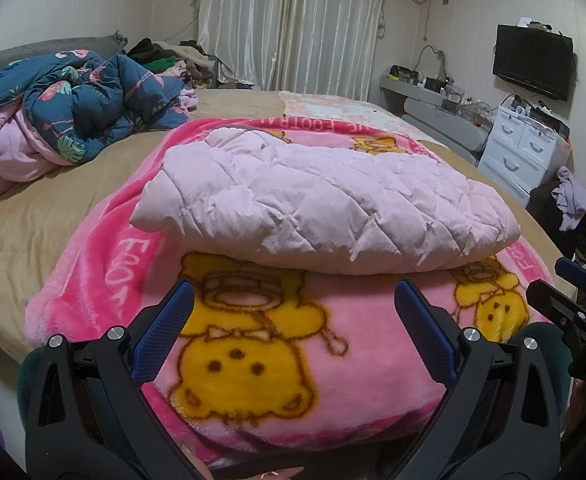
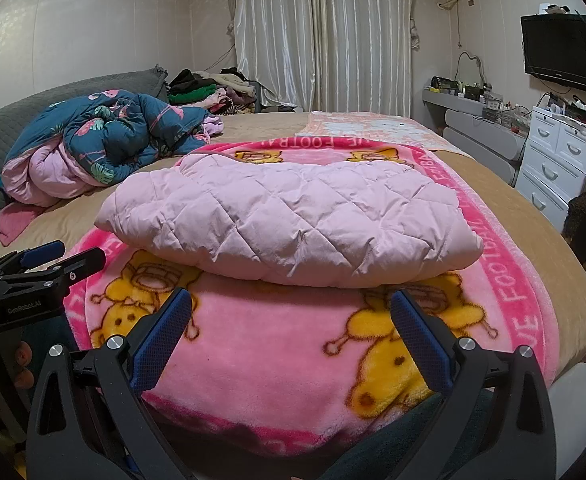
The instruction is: Fold large clothes
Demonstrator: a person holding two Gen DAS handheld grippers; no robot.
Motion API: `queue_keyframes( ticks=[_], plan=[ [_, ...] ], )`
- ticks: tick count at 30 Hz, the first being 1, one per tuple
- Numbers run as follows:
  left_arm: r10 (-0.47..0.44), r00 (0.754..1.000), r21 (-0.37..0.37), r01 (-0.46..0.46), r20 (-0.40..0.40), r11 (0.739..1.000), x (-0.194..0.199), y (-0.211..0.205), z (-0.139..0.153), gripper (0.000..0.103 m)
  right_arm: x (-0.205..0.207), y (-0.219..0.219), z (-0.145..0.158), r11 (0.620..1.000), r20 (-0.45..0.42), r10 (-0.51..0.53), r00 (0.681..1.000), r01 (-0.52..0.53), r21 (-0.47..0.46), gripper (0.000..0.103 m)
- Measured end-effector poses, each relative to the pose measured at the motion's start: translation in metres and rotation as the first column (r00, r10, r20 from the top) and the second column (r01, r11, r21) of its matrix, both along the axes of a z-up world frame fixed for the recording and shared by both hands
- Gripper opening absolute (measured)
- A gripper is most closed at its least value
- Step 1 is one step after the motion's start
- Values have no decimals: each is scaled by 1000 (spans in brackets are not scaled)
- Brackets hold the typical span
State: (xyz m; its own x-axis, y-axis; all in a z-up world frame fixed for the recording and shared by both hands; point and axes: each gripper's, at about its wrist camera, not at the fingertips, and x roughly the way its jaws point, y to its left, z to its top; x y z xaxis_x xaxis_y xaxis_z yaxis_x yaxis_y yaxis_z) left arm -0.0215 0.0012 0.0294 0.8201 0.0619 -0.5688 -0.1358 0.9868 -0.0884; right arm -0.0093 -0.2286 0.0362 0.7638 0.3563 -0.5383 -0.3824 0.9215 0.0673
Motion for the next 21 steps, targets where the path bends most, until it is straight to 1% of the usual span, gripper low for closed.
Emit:
queue_keyframes(
  ticks=[21],
  plan=[
    [3,1000,2,-3,-1,1000,0,0,-1,94,0,0,0,1000,-1,0,1000,0,0,99]
  ],
)
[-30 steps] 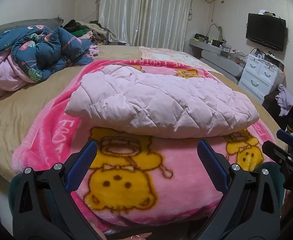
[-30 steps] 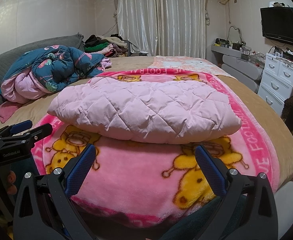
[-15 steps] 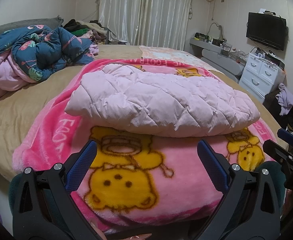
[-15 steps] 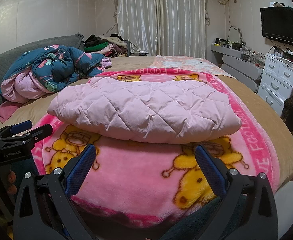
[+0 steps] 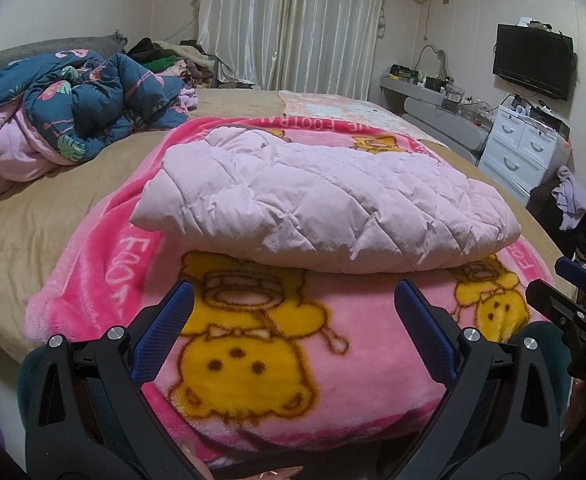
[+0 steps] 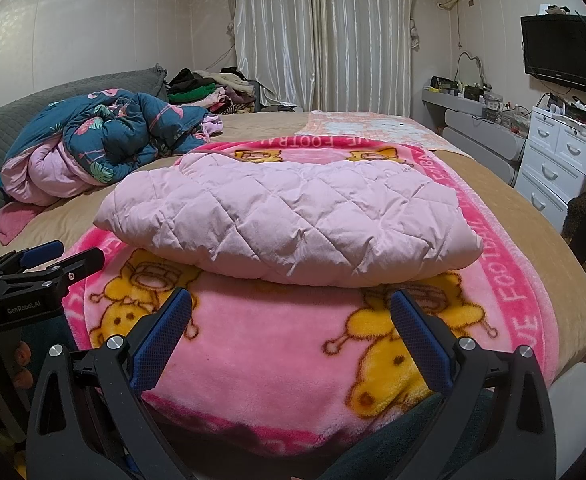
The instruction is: Fold large clothes
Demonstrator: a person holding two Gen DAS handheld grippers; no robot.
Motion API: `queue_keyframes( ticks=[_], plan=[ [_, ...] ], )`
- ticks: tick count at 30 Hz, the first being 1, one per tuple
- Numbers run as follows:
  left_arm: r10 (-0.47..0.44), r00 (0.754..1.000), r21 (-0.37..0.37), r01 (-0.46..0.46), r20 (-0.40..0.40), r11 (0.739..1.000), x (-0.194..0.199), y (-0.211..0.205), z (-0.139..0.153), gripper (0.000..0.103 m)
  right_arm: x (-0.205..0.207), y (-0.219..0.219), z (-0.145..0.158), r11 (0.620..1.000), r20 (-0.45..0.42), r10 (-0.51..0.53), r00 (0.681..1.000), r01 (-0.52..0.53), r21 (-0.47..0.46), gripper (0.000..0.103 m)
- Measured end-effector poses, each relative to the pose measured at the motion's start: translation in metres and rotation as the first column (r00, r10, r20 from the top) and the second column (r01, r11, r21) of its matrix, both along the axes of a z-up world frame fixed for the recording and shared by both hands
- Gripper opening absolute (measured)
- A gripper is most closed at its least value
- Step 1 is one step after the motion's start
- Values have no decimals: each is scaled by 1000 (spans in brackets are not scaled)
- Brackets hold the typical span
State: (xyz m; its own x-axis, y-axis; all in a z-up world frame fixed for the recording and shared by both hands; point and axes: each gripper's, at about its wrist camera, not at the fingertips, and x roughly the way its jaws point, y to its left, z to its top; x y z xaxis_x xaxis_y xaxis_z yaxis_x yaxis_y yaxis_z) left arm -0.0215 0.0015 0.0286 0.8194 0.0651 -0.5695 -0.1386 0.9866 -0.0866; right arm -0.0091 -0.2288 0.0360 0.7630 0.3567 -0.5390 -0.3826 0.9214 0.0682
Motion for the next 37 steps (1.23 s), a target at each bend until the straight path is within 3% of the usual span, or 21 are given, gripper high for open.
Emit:
queue_keyframes(
  ticks=[19,22,29,32,34,35,37],
  plan=[
    [-15,1000,-12,15,-3,1000,0,1,-4,94,0,0,-6,1000,-8,2,1000,-2,-6,99],
    [-32,999,-51,31,-21,998,2,5,-8,94,1,0,-6,1000,-9,2,1000,-2,-5,99],
    [9,999,-44,-11,-41,999,8,14,-11,94,6,-13,-8,999,-21,-27,999,27,17,99],
    [71,995,-73,-76,-69,994,17,38,-13,94,15,-44,-8,992,-23,-112,994,113,52,99],
    [151,985,-90,-158,-86,983,26,77,-13,94,26,-85,-10,973,-39,-213,976,216,83,99],
    [207,975,-75,-213,-81,974,30,101,-11,94,33,-114,-14,950,-48,-298,953,301,79,99],
    [310,948,-37,-313,-74,949,37,147,-9,94,43,-174,-25,877,-53,-475,879,477,52,99]
  ],
)
